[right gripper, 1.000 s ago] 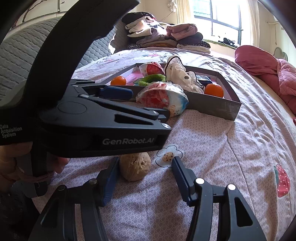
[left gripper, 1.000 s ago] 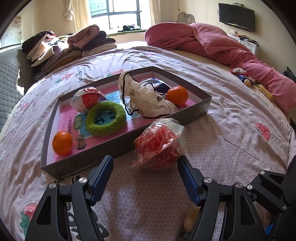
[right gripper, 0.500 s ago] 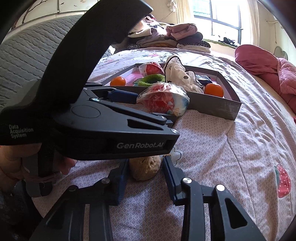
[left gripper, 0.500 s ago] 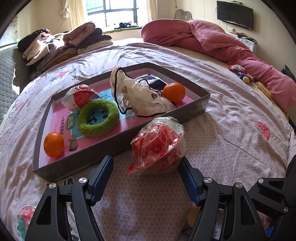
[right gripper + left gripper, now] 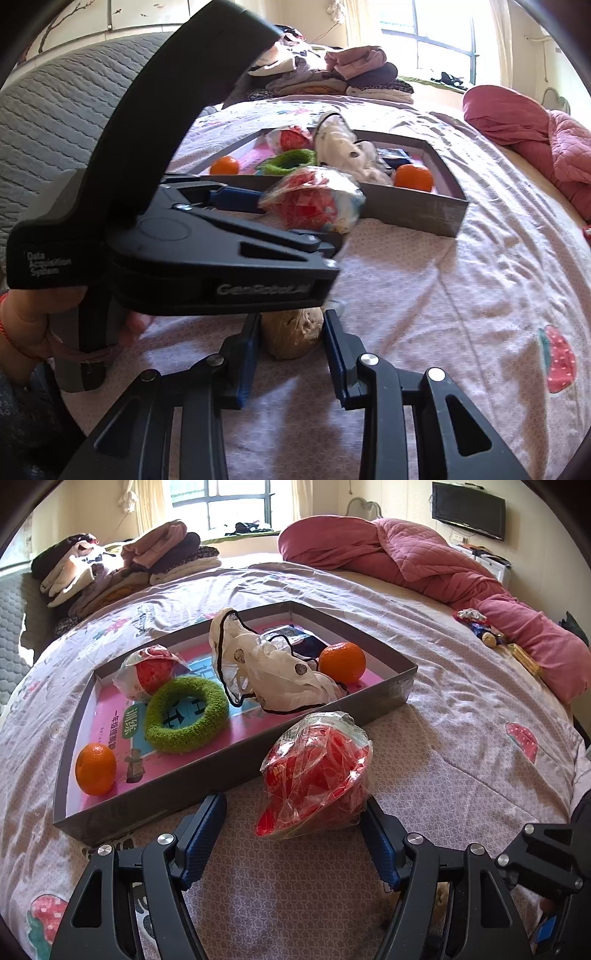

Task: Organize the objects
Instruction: 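Move the left tool to the red-candy plastic bag while the right tool approaches the brown bun, then close the left tool on the red-candy bag while the right tool grasps the brown bun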

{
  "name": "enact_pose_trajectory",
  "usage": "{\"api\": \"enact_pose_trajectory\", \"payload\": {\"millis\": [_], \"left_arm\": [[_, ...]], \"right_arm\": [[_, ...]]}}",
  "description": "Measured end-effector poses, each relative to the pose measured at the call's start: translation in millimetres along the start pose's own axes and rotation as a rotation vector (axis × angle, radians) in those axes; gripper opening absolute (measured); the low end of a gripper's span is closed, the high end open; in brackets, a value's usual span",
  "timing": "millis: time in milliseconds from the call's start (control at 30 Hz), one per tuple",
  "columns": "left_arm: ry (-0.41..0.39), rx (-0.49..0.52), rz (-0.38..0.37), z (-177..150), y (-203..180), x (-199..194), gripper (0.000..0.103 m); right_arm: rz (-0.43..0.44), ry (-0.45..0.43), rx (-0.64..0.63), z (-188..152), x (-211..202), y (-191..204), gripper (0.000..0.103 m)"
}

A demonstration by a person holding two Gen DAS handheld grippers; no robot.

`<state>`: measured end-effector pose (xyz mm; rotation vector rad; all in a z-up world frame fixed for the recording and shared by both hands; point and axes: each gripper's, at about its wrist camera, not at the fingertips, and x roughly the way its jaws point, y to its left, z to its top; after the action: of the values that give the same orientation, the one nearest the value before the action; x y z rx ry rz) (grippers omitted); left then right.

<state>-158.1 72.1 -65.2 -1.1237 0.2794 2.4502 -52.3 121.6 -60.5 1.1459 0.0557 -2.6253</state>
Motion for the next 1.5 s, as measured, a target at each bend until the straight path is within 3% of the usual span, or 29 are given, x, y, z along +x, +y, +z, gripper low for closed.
{"api": "enact_pose_trajectory", "payload": {"millis": [467, 867, 1033, 1100, 1500], "left_arm": [[0.005, -0.004, -0.007, 1.7, -0.4, 5.9, 0.074], [-0.029, 0.009, -0.02, 8.0, -10.8, 5.8, 0.071], [-0.033, -0.006, -0.032, 10.2, -9.4, 6.7, 0.062], [-0.03, -0.007, -0.033, 10.4, -9.4, 7.2, 0.053], [-0.037, -0.033, -0.026, 9.3, -6.4, 2.2, 0.052]], "right_arm": [[-0.065, -0.015, 0.092, 4.4, -7.9, -40.1, 0.034], [-0.104, -0.015, 0.098, 5.5, -10.6, -49.9, 0.034], [-0.096, -0.015, 0.111, 6.2, -10.4, -53.1, 0.034], [-0.099, -0.014, 0.11, 6.3, -10.0, -53.3, 0.034], [-0.087, -0.029, 0.112, 7.9, -12.9, -53.0, 0.034]]}}
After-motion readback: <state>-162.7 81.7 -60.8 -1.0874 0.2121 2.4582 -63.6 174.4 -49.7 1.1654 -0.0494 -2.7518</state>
